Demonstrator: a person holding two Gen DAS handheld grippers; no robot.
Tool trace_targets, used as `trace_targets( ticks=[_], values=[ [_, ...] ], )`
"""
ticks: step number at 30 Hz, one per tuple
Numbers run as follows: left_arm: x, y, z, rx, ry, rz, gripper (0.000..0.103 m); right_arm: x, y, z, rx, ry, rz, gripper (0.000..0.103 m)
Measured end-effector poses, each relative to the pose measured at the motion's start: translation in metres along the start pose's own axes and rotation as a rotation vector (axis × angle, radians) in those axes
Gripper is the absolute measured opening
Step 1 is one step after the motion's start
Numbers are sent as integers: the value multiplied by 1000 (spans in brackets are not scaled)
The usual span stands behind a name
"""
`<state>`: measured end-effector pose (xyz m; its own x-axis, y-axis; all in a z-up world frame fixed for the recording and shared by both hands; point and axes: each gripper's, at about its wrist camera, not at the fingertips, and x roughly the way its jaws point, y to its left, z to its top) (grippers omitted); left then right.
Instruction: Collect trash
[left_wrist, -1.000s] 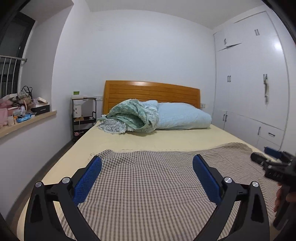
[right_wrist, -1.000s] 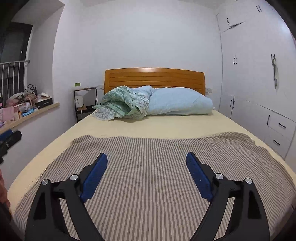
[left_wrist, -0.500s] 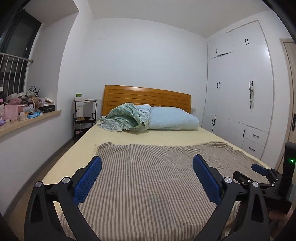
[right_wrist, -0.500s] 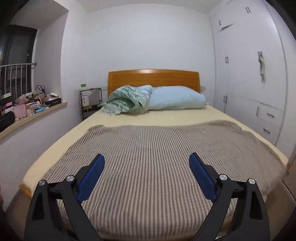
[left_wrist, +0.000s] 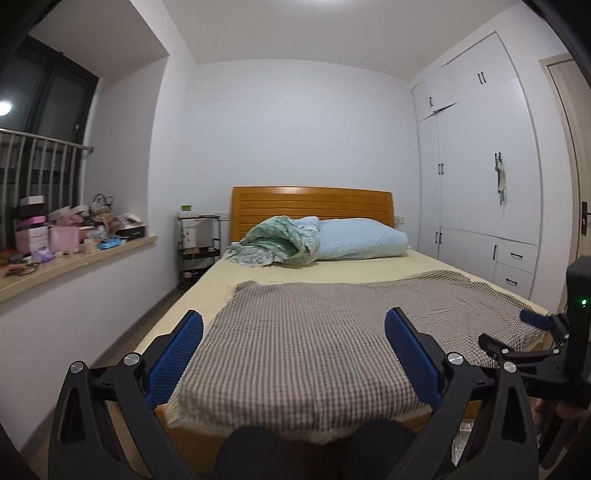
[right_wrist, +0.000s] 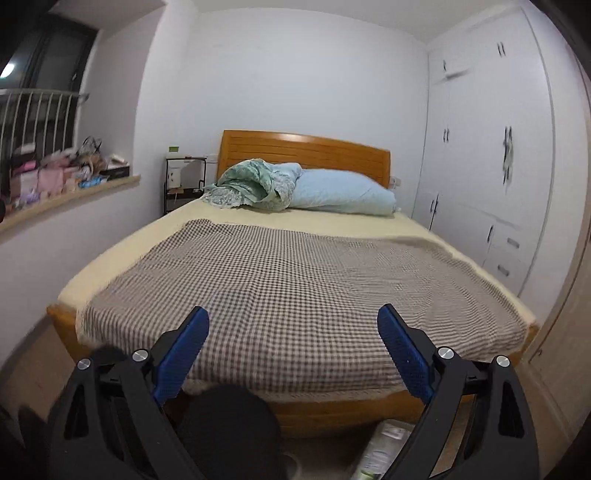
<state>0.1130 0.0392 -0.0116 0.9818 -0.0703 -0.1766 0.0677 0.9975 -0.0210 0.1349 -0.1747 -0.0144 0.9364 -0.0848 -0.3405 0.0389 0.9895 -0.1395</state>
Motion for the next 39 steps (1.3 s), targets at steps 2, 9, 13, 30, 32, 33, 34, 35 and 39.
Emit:
trace_targets(
  ticks=[2, 9, 13, 30, 32, 33, 34, 35, 39],
  values=[
    [-25, -3, -6, -4, 15, -3, 96, -22, 0, -9, 3, -11, -26, 88],
    [-88, -25, -35, 68, 5, -8, 96, -99, -22, -52, 204, 7, -16, 88],
    [-111, -27, -45, 70, 37, -45, 96, -126, -25, -59, 179, -20, 8, 88],
    [-125, -29, -28, 79, -39, -20, 96, -138, -13, -68, 166, -58, 28, 88],
    [-124, -28, -28, 77, -36, -20, 96, -138, -13, -69, 168, -56, 31, 88],
    [-124, -29, -26, 77, -35, -21, 96, -138, -13, -70, 167, -55, 32, 88],
    [-123, -28, -26, 78, -33, -21, 96, -138, -13, -70, 166, -55, 33, 88],
    [-123, -29, -27, 78, -33, -21, 96, -139, -12, -70, 159, -56, 27, 88],
    [-123, -28, -26, 76, -36, -20, 96, -145, -8, -69, 125, -86, -2, 88]
  ],
)
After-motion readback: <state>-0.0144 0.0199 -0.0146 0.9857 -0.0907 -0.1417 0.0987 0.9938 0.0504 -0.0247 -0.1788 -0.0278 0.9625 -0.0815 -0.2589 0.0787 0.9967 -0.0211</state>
